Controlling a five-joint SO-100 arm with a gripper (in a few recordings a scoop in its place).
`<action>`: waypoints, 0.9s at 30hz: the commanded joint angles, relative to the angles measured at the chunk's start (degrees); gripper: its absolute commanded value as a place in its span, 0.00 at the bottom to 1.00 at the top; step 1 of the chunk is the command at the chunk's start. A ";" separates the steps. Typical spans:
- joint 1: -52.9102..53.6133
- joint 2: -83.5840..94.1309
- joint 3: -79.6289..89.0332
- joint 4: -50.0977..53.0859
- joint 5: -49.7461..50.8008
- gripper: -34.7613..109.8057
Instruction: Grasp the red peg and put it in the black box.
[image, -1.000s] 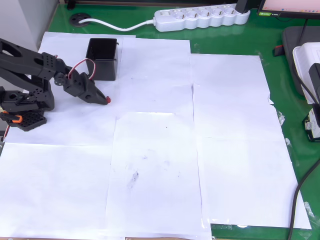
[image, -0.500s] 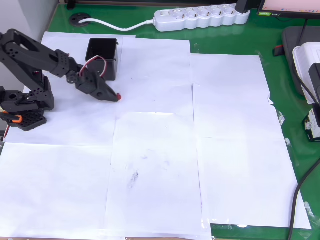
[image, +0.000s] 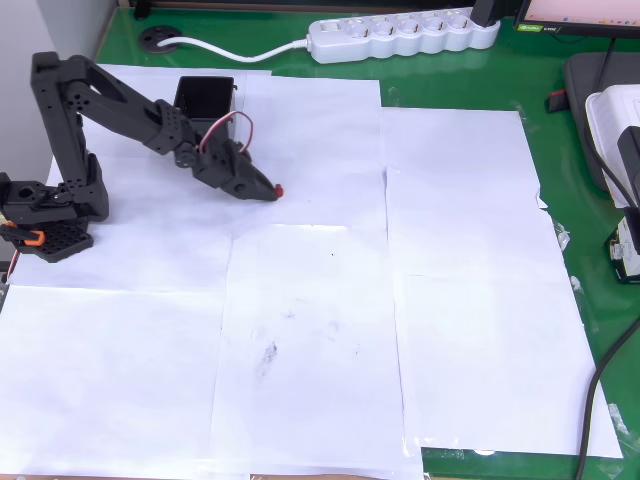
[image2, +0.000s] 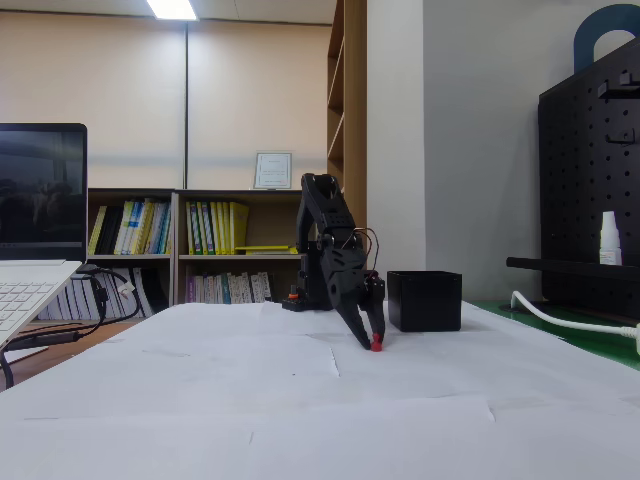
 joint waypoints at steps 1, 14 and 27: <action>0.00 0.26 0.00 0.00 -1.05 0.24; 1.93 -10.55 -27.42 -21.18 -10.11 0.24; -2.29 -11.69 -39.46 -42.19 16.79 0.25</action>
